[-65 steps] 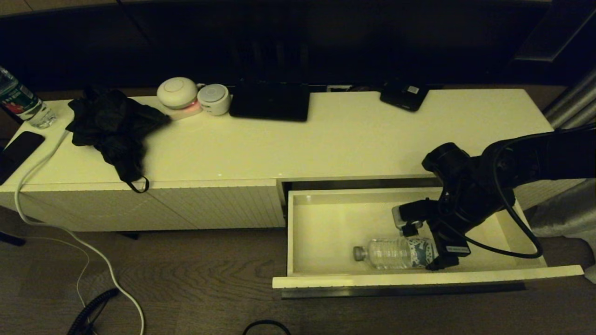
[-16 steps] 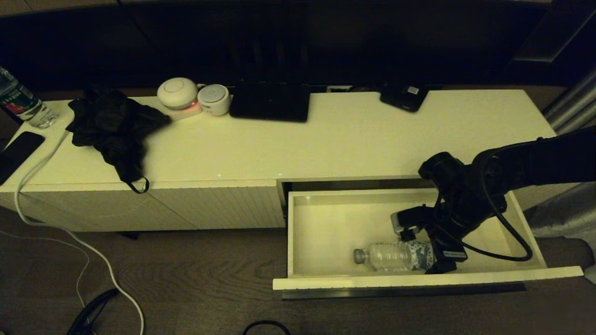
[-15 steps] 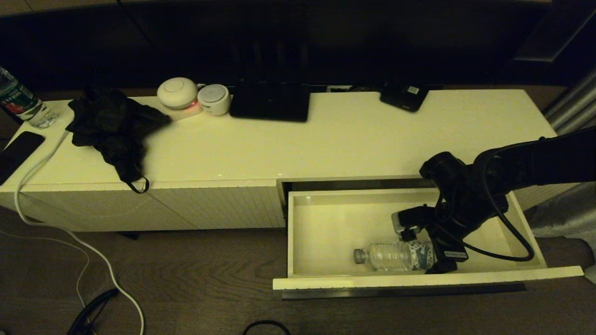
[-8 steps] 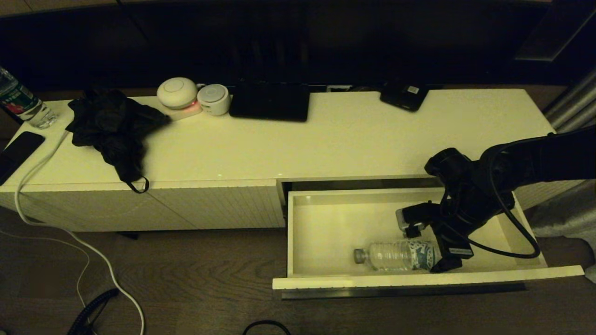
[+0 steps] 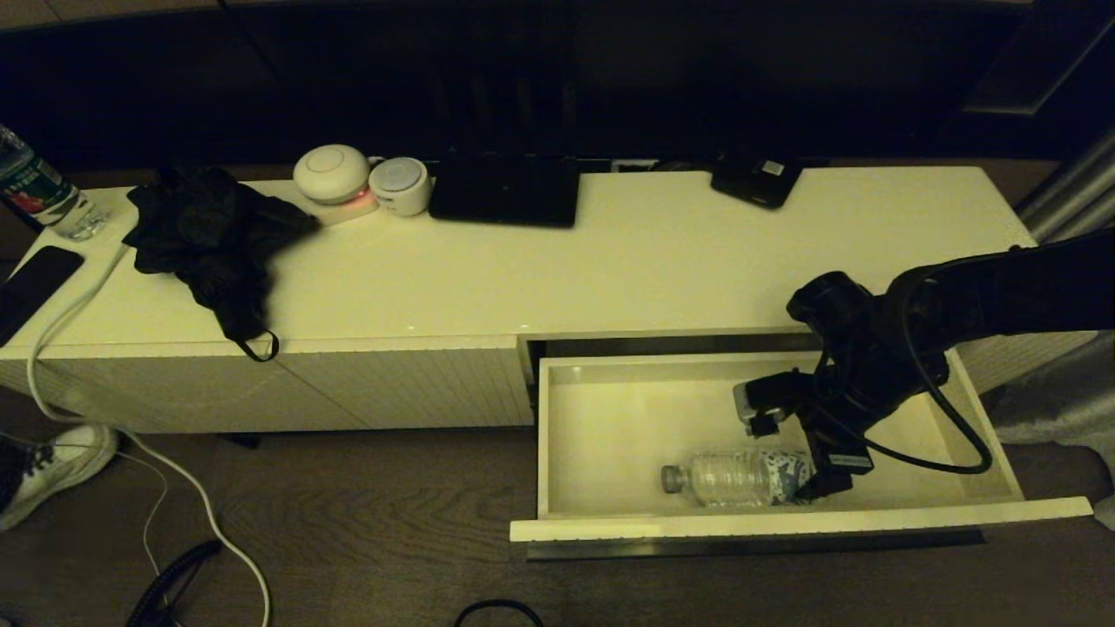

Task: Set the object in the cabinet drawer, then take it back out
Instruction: Take the mineral water out of the drawer and put it on the table

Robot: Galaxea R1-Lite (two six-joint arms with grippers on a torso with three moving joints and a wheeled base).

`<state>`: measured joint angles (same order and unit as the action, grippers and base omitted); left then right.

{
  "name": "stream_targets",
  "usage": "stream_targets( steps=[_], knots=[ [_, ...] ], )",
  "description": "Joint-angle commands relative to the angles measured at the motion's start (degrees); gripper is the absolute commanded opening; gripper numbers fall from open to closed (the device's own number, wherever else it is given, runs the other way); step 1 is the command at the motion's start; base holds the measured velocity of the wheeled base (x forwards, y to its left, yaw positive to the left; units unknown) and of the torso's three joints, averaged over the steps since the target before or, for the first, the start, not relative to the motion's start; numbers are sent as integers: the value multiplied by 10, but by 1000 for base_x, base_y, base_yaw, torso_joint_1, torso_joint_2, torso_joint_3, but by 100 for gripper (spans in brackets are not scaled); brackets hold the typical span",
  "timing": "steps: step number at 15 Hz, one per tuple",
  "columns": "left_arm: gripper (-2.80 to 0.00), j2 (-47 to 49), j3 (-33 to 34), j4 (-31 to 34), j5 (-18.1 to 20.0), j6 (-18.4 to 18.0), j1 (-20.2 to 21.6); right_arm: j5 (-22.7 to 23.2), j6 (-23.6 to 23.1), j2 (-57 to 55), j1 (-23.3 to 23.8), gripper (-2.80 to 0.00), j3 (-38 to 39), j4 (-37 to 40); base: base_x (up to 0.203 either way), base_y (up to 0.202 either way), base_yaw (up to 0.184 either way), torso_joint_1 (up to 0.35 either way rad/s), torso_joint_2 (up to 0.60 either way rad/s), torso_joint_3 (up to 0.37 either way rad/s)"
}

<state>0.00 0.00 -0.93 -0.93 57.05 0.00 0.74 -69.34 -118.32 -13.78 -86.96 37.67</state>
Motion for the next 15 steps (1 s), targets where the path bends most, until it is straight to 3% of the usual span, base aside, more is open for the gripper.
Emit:
stream_targets(
  steps=[1,15],
  knots=[
    [-280,-1,0,0,0,3,0,0,-4,-13,0,0,-9,3,0,0,0,0,0,0],
    [-280,-1,0,0,0,3,0,0,-4,-31,2,0,-13,3,0,0,0,0,0,0]
  ],
)
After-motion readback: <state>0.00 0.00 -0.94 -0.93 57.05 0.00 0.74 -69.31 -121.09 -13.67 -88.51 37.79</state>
